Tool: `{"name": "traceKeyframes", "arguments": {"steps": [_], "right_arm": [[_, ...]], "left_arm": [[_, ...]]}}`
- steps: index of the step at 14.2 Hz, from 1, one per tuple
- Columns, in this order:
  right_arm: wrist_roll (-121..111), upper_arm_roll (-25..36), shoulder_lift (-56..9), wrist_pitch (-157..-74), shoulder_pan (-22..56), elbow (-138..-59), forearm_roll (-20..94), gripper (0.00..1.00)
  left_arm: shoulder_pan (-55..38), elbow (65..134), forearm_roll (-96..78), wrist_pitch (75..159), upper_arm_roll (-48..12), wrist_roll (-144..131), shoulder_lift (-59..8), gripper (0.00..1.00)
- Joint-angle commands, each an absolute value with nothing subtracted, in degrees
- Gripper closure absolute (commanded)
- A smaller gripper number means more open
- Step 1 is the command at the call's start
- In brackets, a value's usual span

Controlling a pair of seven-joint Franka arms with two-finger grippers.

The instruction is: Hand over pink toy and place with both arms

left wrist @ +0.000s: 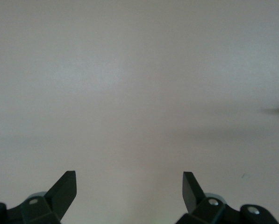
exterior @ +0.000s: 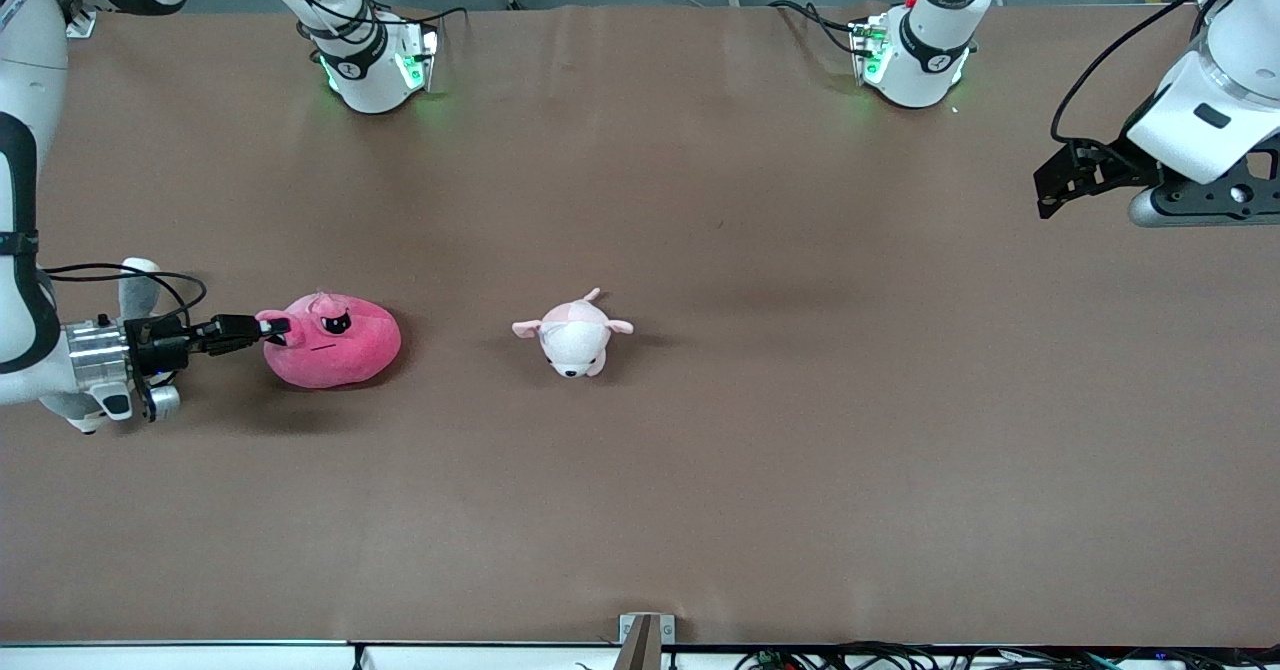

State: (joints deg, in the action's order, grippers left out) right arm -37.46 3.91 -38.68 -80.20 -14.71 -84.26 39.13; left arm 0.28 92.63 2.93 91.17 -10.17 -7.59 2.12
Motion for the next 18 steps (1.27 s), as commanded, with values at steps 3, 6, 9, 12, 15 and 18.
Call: {"name": "traceKeyframes", "arguments": {"steps": [3,6,9,12,15,18], "right_arm": [[-37.4,3.0,-38.8,-80.1,-15.9,-83.8,38.8,0.00],[-36.6,3.1,-38.2,-79.5,-15.9,-83.4,38.8,0.00],[-28.1,3.3,-37.1,-78.9,-16.2,-83.0,38.5,0.00],[-25.5,3.2,-36.9,-73.7,-17.0,-76.7,34.5,0.00],[-24.8,3.1,-33.9,-72.4,-16.1,-70.4,27.5,0.00],[-20.0,3.1,-29.6,-73.1,-14.3,-68.3,23.0,0.00]], "left_arm": [[0.1,94.1,2.3,92.2,-10.2,-6.7,2.9,0.00],[-0.2,94.3,2.0,92.3,-10.4,-6.6,2.9,0.00],[-0.3,94.3,1.9,92.5,-10.5,-6.7,2.9,0.00],[-0.3,94.1,1.9,92.5,-10.4,-6.7,2.9,0.00],[0.2,94.1,1.9,92.5,-10.4,-6.7,2.9,0.00],[0.4,94.0,1.9,92.6,-10.3,-6.7,3.0,0.00]]}}
